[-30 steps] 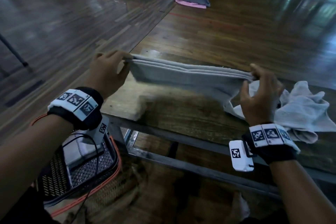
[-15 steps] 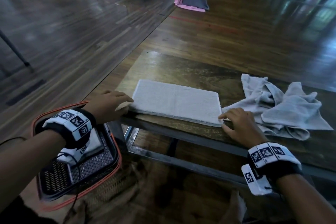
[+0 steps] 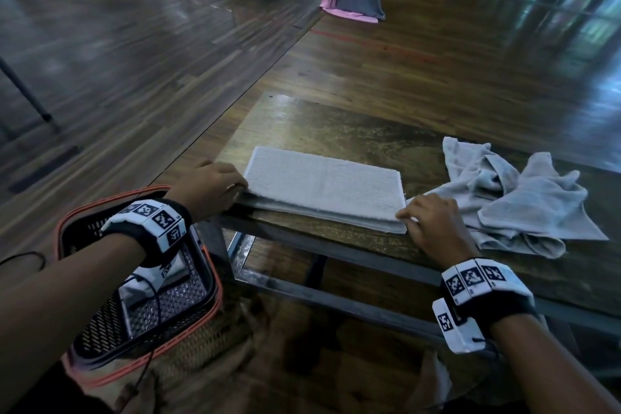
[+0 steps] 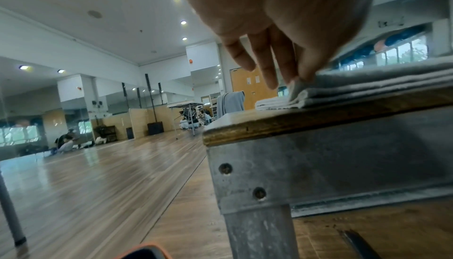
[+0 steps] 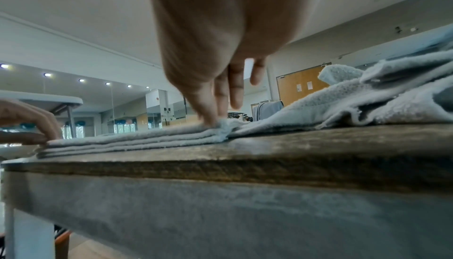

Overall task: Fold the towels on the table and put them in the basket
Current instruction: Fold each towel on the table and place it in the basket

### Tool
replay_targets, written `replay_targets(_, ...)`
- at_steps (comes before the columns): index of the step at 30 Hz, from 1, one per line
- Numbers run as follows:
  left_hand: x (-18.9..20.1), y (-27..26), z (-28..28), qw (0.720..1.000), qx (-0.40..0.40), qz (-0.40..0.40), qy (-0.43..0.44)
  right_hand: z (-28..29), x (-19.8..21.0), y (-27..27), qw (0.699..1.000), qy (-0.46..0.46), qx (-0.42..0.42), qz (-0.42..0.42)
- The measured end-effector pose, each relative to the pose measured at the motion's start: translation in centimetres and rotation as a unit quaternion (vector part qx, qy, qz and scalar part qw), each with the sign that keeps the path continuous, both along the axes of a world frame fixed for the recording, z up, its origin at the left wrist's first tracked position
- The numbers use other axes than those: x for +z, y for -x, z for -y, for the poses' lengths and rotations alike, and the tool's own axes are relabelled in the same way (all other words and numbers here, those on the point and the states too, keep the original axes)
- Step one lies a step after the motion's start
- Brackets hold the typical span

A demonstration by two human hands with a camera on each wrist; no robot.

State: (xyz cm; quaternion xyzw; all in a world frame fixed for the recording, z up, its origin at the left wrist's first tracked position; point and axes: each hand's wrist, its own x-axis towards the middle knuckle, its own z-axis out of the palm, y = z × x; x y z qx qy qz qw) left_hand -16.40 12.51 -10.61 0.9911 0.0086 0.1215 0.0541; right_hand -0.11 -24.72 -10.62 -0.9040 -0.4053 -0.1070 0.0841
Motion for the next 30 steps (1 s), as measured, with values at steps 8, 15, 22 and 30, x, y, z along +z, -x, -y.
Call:
replay_targets(8, -0.2, 0.4, 0.8, 0.994, -0.020, -0.060, -0.083, 0.2, 0.2, 0.8, 0.994, 0.084, -0.019, -0.071)
replay_targets(15, 0.3, 0.4, 3.7, 0.995, 0.045, -0.008, -0.088, -1.9, 0.9, 2.5, 0.997, 0.065, -0.030, -0.029)
replay_targets(22, -2.0, -4.8, 8.6, 0.991, 0.079, -0.104, 0.022, -9.9, -1.2, 3.6, 0.987, -0.024, -0.105, -0.117)
replay_targets(30, -4.3, -6.0, 8.9, 0.988, 0.057, -0.143, 0.002, -10.6, -3.7, 3.4, 0.981, 0.110, -0.065, -0.143)
